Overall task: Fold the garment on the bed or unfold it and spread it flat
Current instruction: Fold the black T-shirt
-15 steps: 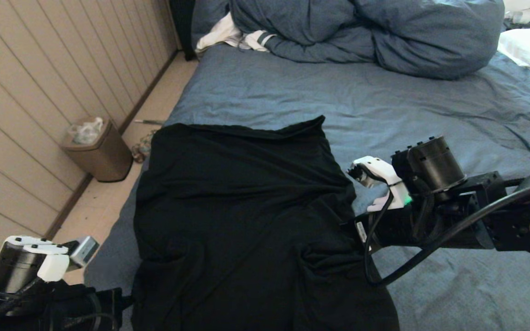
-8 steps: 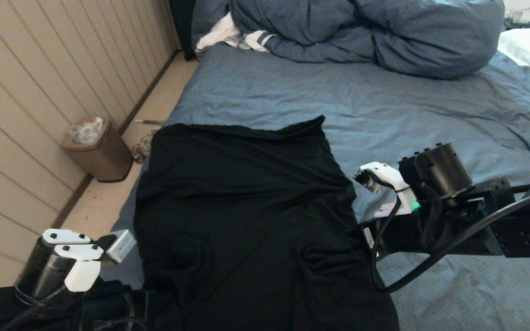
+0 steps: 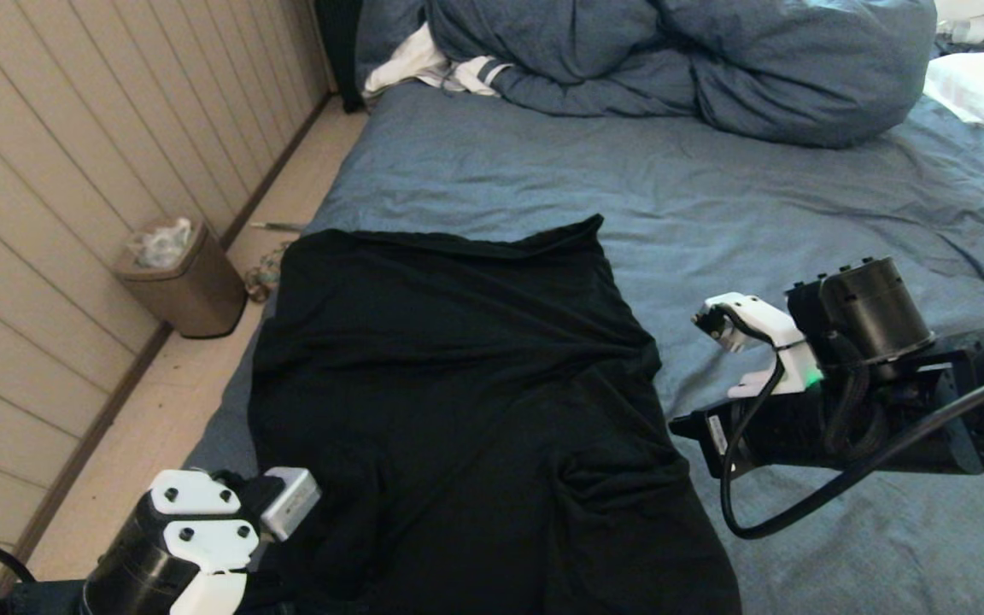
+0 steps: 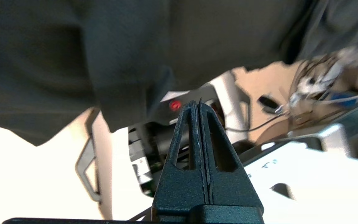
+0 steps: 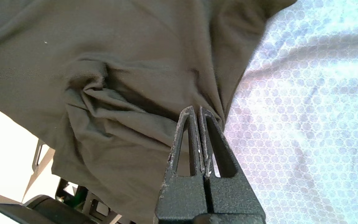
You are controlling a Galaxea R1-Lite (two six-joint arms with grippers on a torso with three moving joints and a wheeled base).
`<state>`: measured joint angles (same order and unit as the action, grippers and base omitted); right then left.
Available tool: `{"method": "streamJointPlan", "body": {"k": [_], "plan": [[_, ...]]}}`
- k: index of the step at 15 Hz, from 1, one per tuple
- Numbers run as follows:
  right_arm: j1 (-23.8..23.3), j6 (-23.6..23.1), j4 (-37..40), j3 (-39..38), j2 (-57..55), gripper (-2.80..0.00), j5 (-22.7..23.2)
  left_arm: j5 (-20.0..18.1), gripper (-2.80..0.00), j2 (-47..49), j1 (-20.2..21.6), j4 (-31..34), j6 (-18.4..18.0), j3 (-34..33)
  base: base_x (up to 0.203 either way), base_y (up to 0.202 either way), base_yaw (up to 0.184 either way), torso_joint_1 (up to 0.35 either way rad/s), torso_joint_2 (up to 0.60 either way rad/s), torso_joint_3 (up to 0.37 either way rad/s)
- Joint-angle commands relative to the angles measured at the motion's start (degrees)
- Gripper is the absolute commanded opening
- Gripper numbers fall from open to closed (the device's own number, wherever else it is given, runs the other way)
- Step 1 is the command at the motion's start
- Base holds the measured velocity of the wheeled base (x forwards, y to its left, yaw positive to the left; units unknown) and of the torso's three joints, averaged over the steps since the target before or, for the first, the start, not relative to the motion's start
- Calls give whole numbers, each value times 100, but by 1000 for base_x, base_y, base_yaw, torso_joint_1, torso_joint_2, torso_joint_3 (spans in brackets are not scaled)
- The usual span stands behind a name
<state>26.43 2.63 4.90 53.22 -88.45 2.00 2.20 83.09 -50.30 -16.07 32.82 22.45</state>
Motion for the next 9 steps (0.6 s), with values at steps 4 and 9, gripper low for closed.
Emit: {"method": "streamJointPlan", "body": {"k": [4, 9], "plan": [[20, 9, 2, 39, 48, -280, 11, 254, -280, -211, -199, 17, 7, -77, 0, 0, 0, 0, 0, 0], [-41, 58, 46, -70, 165, -280, 32, 397, -280, -1552, -160, 716, -21, 118, 0, 0, 0, 0, 0, 0]]}}
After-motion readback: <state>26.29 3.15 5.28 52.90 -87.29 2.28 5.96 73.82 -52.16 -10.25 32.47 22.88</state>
